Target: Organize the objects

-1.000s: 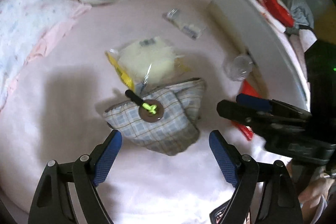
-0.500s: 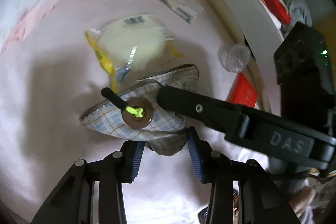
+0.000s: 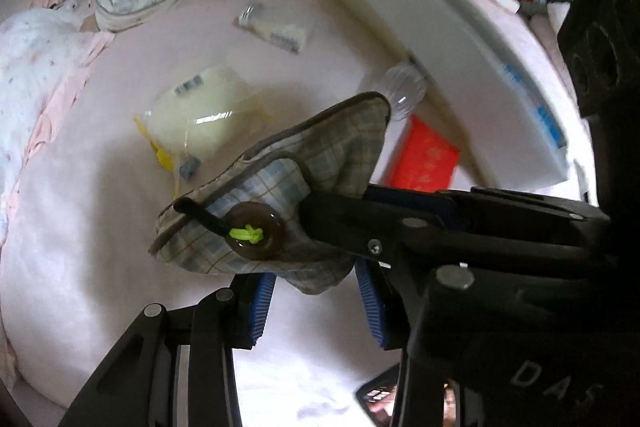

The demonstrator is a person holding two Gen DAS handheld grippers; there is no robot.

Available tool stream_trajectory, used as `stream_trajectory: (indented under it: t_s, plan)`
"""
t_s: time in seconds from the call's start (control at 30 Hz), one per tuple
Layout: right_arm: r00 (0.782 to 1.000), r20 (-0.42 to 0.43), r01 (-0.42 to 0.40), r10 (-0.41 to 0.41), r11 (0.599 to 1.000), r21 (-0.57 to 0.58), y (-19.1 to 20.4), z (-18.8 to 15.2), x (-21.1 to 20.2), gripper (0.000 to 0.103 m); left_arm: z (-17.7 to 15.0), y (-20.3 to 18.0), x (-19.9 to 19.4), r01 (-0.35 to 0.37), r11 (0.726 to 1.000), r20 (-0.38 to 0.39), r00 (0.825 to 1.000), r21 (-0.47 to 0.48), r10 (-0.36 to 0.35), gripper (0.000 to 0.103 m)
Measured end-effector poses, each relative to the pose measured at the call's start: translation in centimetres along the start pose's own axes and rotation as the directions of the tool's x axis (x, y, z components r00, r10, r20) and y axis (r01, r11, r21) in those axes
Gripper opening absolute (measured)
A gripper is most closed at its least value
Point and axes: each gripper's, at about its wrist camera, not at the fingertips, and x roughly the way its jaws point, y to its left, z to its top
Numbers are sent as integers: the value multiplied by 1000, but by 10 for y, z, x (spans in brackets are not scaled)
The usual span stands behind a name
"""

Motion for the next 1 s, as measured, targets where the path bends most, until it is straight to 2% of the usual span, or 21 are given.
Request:
stream_trajectory:
  t_s: [0.2, 0.3, 0.43, 0.6, 0.7, 0.87, 1.0]
  plan:
    - [995, 99, -17, 19, 1000, -22, 11, 3, -45, 21, 25, -32, -38, 3, 999, 50, 999, 36, -5, 38]
    - [984, 175, -37, 36, 999, 1, 6, 7, -79, 21, 36, -51, -66, 3, 995, 75, 997, 96, -11, 38]
    - [959, 278, -62, 45, 997, 52, -12, 11, -125, 21, 60, -98, -88, -3, 982, 86, 996, 188, -14, 38]
    - [924, 377, -132, 68, 980, 146, -55, 23, -162, 21, 105, -143, -81, 27, 976, 61, 997, 214, -40, 38]
    - [905, 421, -155, 54, 965, 210, -83, 28, -172, 21, 123, -166, -58, 37, 969, 27, 999, 245, -45, 38]
    - [891, 454, -163, -2, 933, 322, -126, 32, -170, 21, 141, -189, -19, 34, 953, -10, 999, 301, -32, 38]
    - [882, 471, -171, -27, 912, 373, -154, 39, -164, 20, 153, -190, 4, 73, 960, -31, 997, 270, -67, 39]
